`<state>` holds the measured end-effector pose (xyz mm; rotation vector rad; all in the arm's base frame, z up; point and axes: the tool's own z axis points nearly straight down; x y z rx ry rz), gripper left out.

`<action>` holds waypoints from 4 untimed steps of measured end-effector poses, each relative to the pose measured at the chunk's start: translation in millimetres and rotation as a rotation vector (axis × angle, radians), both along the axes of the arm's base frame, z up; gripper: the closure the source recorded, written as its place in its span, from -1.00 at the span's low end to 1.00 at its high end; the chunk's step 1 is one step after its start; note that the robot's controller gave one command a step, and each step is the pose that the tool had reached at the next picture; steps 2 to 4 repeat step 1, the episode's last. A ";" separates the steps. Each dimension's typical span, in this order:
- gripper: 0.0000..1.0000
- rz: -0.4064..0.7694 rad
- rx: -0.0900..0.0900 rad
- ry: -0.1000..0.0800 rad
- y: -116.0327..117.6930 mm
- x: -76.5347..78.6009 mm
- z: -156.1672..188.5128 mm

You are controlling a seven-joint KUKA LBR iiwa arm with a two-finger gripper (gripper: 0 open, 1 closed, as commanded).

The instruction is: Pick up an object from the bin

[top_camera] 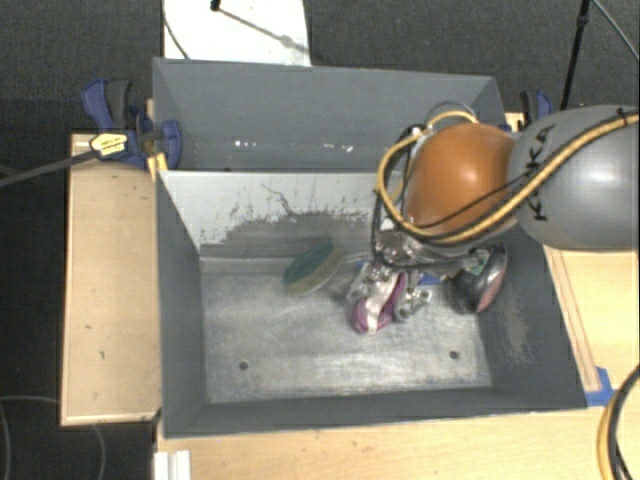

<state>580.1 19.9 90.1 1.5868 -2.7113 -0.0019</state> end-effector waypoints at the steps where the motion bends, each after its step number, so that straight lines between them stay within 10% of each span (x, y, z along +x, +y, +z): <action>1: 1.00 0.266 0.000 -0.009 23.2 -2.2 131.8; 4: 1.00 0.266 0.000 -0.009 23.2 -2.2 131.8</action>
Offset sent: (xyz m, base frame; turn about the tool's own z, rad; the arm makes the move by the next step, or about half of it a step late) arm -0.0035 0.0220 0.1287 -0.2663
